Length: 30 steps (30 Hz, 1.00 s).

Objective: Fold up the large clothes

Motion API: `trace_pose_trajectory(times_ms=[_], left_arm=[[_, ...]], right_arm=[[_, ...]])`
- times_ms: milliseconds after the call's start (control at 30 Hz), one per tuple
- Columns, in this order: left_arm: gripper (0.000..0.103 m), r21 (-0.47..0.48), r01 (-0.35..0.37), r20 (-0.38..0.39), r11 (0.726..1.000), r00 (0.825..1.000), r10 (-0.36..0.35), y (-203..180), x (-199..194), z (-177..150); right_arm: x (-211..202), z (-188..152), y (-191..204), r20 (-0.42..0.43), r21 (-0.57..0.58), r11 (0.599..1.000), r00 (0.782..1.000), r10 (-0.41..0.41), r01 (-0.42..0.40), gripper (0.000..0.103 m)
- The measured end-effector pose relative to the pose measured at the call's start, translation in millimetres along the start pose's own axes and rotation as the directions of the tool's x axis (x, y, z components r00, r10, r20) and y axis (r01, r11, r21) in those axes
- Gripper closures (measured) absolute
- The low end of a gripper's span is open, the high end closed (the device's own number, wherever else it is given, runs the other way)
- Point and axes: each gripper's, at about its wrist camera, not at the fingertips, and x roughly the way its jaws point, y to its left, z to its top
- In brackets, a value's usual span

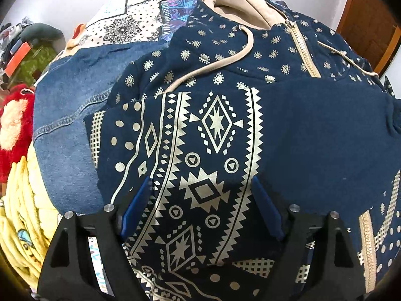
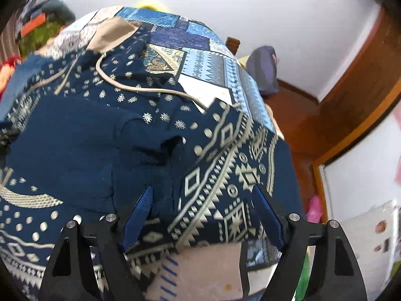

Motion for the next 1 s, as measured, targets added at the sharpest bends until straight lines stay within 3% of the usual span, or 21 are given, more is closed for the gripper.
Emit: trace_pose_trajectory(times_ms=[167, 333, 533, 767, 1000], left_arm=[[0.021, 0.019, -0.013, 0.064, 1.0, 0.998, 0.012, -12, -29, 14], [0.021, 0.018, 0.062, 0.144, 0.998, 0.988, -0.064, -35, -63, 43], [0.021, 0.12, 0.106, 0.172, 0.987, 0.977, -0.126, -88, -73, 67], [0.021, 0.196, 0.166, 0.125, 0.966, 0.973, -0.193, -140, -50, 76], [0.021, 0.204, 0.196, 0.085, 0.959, 0.973, -0.217, -151, -27, 75]], right_arm=[[-27, -10, -36, 0.03, 0.127, 0.99, 0.998, 0.056, -0.059, 0.024], [-35, -19, -81, 0.026, 0.281, 0.954, 0.994, 0.103, -0.106, 0.024], [-13, -33, -126, -0.021, 0.425, 0.897, 0.99, 0.141, -0.119, 0.024], [37, -58, -172, -0.044, 0.657, 0.731, 0.96, 0.278, -0.181, 0.024], [74, -61, -186, -0.003, 0.737, 0.64, 0.946, 0.325, -0.217, 0.025]])
